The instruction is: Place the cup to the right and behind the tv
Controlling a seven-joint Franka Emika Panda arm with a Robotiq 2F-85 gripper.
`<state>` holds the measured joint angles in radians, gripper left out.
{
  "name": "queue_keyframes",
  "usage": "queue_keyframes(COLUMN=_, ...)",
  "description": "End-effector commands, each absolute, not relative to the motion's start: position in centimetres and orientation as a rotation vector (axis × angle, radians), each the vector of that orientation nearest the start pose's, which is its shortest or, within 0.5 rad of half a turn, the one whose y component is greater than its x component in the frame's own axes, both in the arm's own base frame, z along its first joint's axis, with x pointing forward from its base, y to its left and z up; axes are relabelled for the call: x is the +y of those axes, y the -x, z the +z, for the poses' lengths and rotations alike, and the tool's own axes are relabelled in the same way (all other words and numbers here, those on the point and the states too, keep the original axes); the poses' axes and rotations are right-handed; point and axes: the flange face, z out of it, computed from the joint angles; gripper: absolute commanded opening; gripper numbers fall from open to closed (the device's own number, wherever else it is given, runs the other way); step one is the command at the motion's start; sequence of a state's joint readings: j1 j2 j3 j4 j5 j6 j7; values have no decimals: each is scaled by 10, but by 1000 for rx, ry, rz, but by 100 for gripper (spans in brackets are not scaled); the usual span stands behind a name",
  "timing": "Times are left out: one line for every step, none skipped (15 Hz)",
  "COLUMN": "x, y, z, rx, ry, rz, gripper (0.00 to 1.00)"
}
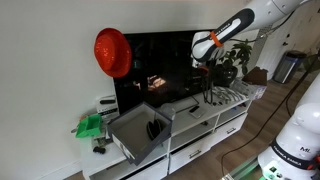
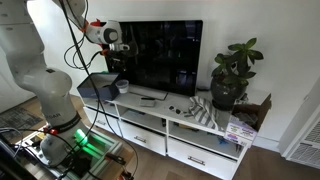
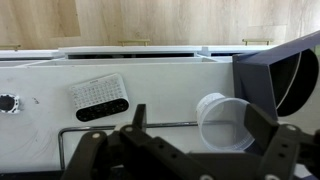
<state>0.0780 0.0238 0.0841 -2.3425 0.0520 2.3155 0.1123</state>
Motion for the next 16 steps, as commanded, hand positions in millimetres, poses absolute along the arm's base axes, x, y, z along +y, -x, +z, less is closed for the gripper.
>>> queue_keyframes(x=85, y=-510, z=308, rx=21, ry=3085, rz=100, gripper=100)
queue_keyframes(x=89, y=-517, z=301, rx=10, ry=3060, rz=124, gripper=100)
queue_keyframes(x=92, y=-527, z=292, rx=31, ry=3040, rz=133, gripper=100)
queue_keyframes(x=96, y=-535, z=283, rx=47, ry=3019, rz=154, gripper=100)
queue_keyframes(x=99, y=-544, z=274, rx=64, ry=3002, rz=157, gripper=100)
queue_keyframes(x=104, y=-552, z=264, rx=64, ry=2987, rz=170, gripper=100)
queue_keyframes(x=109, y=-558, z=255, rx=65, ry=2976, rz=175, gripper=100)
queue_keyframes(x=114, y=-565, z=246, rx=60, ry=2961, rz=183, gripper=100)
queue_keyframes(x=119, y=-573, z=235, rx=67, ry=2951, rz=172, gripper=100)
queue_keyframes(x=123, y=-580, z=225, rx=71, ry=2939, rz=166, gripper=100)
queue_keyframes(x=126, y=-589, z=214, rx=79, ry=2929, rz=153, gripper=100)
queue_keyframes(x=127, y=-595, z=205, rx=87, ry=2926, rz=147, gripper=100)
queue_keyframes(x=128, y=-601, z=197, rx=90, ry=2920, rz=147, gripper=100)
queue_keyframes(x=129, y=-606, z=189, rx=94, ry=2922, rz=141, gripper=100)
queue_keyframes(x=129, y=-612, z=180, rx=97, ry=2923, rz=132, gripper=100)
queue_keyframes(x=129, y=-616, z=171, rx=99, ry=2921, rz=134, gripper=100)
